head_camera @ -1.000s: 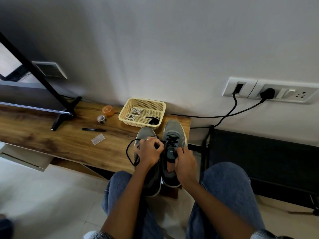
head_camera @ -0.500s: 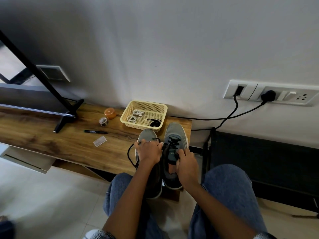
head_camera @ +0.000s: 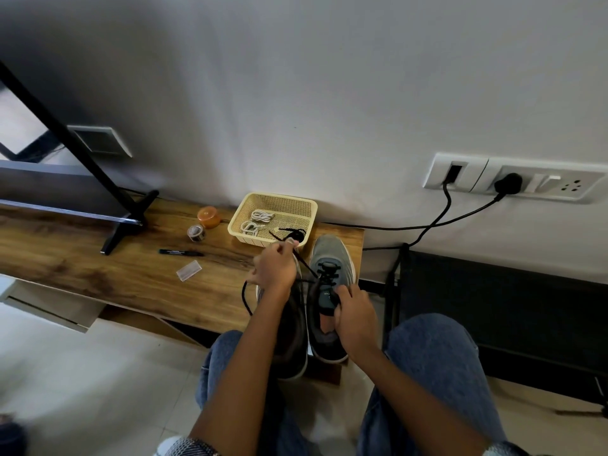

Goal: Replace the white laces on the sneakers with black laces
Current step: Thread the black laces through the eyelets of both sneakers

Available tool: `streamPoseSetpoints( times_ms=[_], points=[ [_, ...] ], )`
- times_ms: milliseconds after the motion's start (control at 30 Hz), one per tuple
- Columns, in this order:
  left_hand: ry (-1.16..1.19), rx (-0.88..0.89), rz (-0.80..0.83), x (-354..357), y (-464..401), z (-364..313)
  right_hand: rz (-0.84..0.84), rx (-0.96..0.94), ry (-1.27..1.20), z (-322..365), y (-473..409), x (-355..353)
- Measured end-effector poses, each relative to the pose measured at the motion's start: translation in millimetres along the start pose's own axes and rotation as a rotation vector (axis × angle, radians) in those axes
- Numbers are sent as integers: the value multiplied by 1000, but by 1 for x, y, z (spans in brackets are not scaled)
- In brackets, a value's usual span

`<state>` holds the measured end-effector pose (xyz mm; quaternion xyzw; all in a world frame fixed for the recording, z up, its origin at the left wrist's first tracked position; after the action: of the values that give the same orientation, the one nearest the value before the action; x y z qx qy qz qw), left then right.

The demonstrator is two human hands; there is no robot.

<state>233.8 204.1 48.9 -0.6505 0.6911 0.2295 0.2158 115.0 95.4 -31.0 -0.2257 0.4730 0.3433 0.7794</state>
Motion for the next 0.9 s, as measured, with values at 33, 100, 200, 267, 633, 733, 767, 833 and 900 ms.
streamPoseSetpoints(
  times_ms=[33, 100, 200, 267, 633, 733, 767, 833, 900],
  points=[
    [23, 29, -41, -8, -7, -5, 7, 5, -4, 0, 0, 0],
    [159, 93, -68, -19, -19, -14, 18, 12, -18, -1, 0, 1],
    [339, 195, -92, -37, -29, -29, 23, 13, -29, 0, 0, 0],
    [387, 244, -116, -48, -30, -43, 18, 4, -27, 0, 0, 1],
    [619, 363, -314, -98, -34, -87, 40, -9, 5, -1, -1, 0],
    [663, 410, -393, -114, -34, -100, 50, -14, 5, -2, -1, 0],
    [675, 425, -409, -118, -35, -103, 50, -14, 4, -2, -1, 0],
    [654, 465, -383, -122, -34, -106, 54, -15, 7, -2, -2, 2],
    [591, 476, -272, -117, -31, -107, 50, -14, 5, -2, -2, 3]
  ],
)
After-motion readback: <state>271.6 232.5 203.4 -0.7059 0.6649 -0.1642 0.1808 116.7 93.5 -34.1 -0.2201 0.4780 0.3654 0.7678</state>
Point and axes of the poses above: each hand's wrist, its own y-axis away from the middle knuckle, its own x-axis out of the palm, z = x × y, the point moved 4 cm from there along -y, towards the middle knuckle, and after that the axes turned 13 degrees about x, right-handed, at the moved point
